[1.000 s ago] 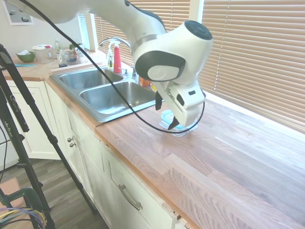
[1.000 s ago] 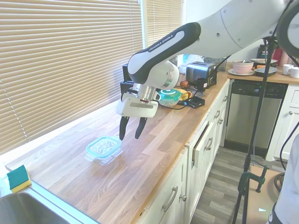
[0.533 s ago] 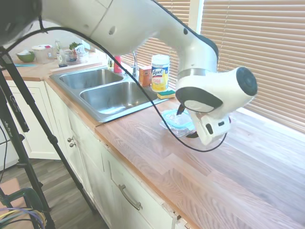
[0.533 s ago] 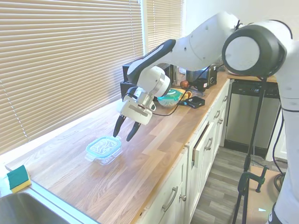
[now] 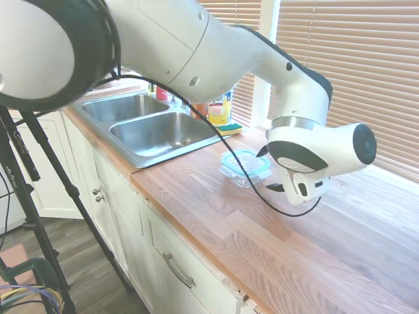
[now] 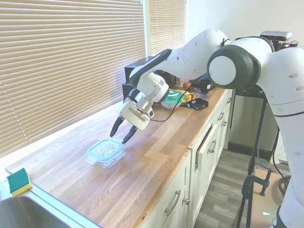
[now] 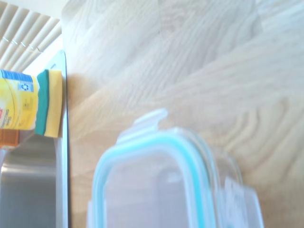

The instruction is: Uncover the lid of the food container

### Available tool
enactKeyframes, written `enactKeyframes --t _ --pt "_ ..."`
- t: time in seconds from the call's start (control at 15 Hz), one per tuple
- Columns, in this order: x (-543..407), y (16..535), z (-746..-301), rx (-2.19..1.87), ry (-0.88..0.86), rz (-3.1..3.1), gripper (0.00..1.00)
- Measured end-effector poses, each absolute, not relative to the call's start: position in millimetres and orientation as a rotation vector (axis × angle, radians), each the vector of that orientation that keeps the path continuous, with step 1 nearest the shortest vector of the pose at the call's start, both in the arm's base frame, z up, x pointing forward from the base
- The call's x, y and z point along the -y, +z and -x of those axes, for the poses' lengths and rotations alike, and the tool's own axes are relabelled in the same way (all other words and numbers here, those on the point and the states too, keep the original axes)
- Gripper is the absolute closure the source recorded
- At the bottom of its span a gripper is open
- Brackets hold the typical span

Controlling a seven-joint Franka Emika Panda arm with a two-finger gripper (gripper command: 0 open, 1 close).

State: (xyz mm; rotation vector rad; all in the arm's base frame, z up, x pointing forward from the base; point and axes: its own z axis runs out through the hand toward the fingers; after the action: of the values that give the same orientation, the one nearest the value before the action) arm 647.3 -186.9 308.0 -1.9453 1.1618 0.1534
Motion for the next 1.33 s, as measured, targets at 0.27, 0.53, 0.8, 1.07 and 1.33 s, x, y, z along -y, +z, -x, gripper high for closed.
enactKeyframes --t 0.27,0.53,0.8,1.07,1.33 --pt "195.1 299.9 -663.7 -1.124 0.146 1.914 0.0" --pt "192.0 291.8 -673.1 -1.1 0.165 1.895 1.0" --pt "188.7 289.5 -673.5 -1.082 0.188 1.889 1.0" --pt "187.6 289.4 -673.3 -1.074 0.193 1.889 1.0" --pt "194.2 289.4 -670.8 -1.075 0.191 1.885 1.0"
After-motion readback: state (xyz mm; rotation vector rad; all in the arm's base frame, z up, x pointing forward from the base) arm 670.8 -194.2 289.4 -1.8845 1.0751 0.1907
